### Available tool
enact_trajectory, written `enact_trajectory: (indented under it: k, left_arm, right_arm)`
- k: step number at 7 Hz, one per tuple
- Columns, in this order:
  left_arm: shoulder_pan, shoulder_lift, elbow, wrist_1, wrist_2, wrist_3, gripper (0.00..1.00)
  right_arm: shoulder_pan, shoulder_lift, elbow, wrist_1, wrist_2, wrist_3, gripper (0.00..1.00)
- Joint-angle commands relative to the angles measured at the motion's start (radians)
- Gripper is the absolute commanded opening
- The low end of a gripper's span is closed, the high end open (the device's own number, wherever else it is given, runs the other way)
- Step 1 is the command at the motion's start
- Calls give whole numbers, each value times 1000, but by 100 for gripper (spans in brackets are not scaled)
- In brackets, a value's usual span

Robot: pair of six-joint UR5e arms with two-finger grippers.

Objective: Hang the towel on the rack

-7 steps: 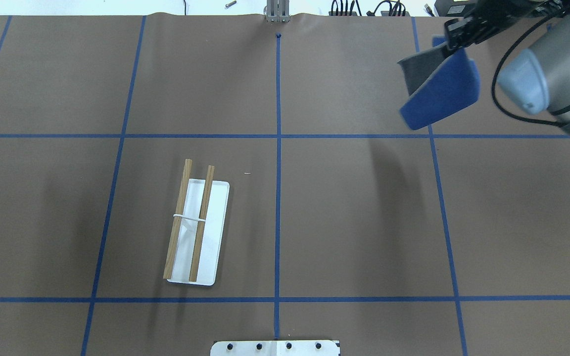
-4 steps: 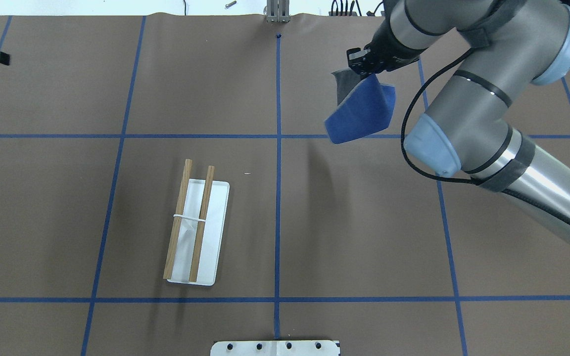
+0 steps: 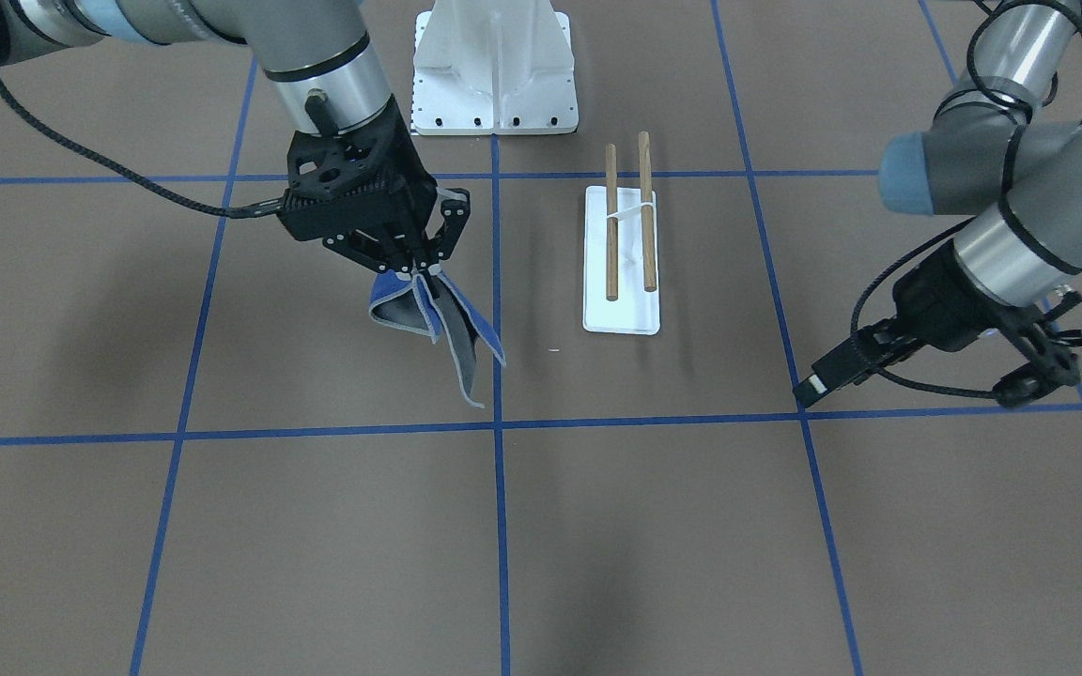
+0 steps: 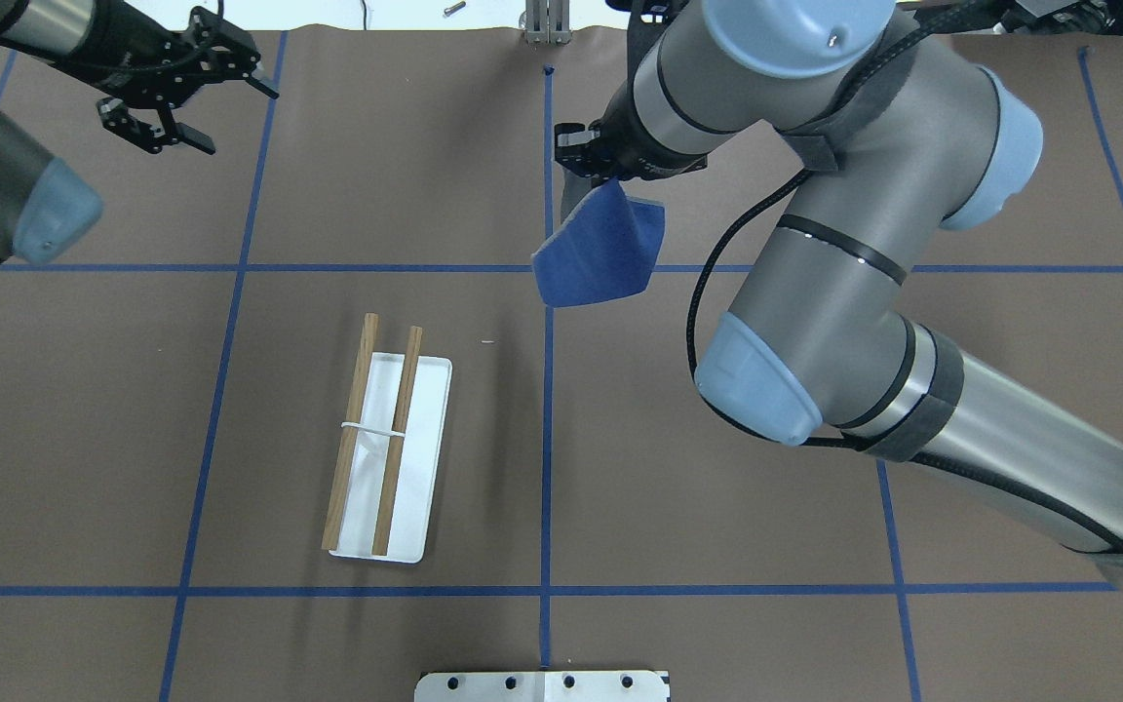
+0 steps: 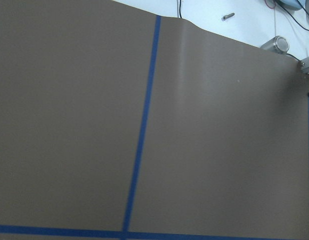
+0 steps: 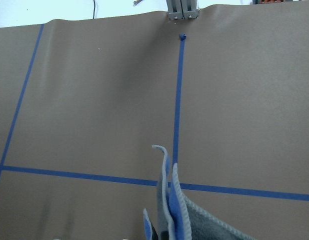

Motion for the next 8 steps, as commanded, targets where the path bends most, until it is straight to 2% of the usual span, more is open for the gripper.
enact_trajectory:
  k: [1, 3, 6, 7, 8]
  left_arm:
    - [88, -84, 7, -2, 2, -296, 98]
    - [155, -133, 6, -3, 72, -409, 98]
    - [217, -149, 4, -5, 88, -410, 98]
    - [228, -149, 6, -23, 89, -408, 94]
    - [241, -145, 6, -34, 91, -401, 81]
  right_arm:
    - [-65, 44, 4, 1, -58, 7, 0]
    - [-99, 53, 6, 1, -88, 7, 0]
    - [-129, 61, 12, 1, -109, -58, 0]
    - [-134, 60, 12, 1, -109, -145, 0]
    - [-134, 60, 12, 1, -109, -185, 0]
